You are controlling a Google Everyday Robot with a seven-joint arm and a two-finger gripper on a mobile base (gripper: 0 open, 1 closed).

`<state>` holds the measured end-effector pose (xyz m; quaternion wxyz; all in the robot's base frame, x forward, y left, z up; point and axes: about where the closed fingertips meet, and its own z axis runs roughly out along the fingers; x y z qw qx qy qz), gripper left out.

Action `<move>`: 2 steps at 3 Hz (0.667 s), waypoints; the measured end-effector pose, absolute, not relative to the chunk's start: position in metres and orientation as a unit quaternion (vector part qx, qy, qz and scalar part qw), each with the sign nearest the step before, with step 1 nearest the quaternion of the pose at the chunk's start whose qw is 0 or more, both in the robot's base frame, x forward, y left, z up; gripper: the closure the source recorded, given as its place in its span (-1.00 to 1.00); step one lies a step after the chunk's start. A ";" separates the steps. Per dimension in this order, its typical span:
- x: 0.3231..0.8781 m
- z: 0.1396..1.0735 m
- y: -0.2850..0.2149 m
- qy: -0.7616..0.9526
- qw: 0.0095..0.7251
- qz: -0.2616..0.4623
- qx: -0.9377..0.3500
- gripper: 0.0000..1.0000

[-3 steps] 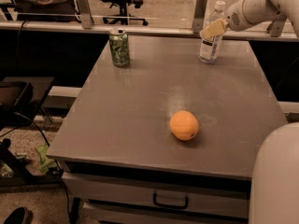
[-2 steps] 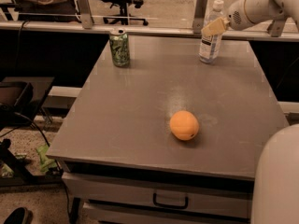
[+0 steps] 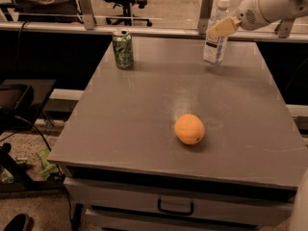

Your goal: Move blue plastic bottle near orange

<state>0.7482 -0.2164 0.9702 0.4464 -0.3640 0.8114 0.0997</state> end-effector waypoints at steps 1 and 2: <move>0.710 0.977 -0.199 0.794 0.446 0.108 -0.400 1.00; 0.669 0.978 -0.181 0.776 0.444 0.117 -0.432 1.00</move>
Offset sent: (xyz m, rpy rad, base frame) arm -0.1453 0.0582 0.0107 -0.0454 -0.0553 0.2538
